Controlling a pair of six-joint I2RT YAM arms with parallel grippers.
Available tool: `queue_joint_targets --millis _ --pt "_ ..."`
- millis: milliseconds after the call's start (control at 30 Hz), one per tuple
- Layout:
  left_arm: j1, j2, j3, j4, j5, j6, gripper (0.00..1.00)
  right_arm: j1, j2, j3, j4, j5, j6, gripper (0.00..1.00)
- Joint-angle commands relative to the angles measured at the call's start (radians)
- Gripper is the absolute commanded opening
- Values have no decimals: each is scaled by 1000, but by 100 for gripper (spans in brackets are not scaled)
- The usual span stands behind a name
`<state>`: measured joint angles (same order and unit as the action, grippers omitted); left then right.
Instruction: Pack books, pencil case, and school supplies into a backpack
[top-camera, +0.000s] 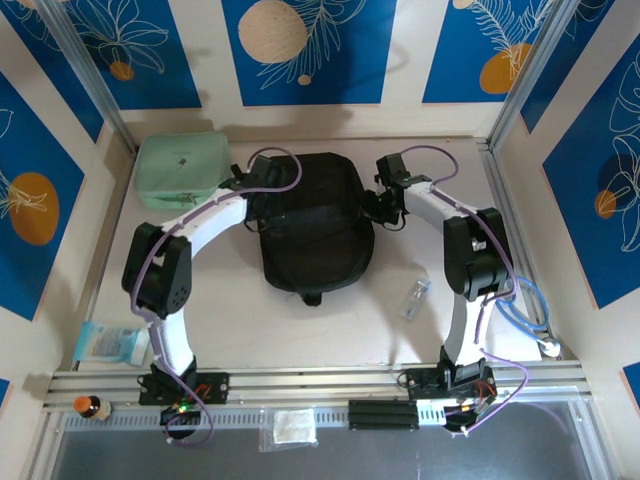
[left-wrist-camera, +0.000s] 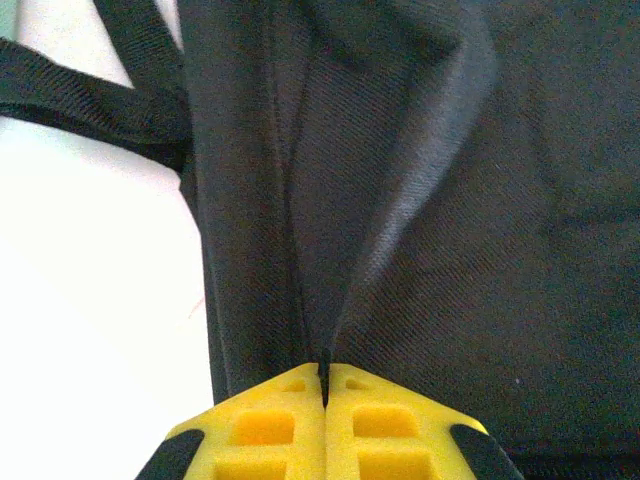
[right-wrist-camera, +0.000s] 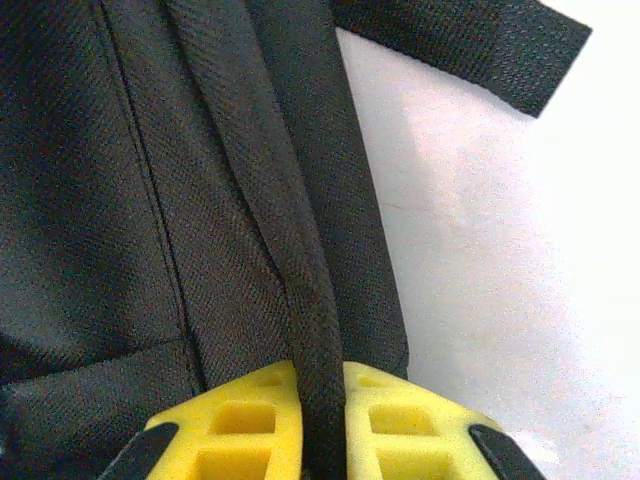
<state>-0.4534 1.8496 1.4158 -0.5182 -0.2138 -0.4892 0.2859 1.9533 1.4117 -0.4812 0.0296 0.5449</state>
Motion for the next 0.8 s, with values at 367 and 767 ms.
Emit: queue_joint_targets --millis 367,767 --pt "24 -317 -208 -64 21 35 53 -18 -293 -127 -139 201 66 66" --pt "44 -428 -299 202 47 87 89 32 -567 -535 -351 396 407 78"
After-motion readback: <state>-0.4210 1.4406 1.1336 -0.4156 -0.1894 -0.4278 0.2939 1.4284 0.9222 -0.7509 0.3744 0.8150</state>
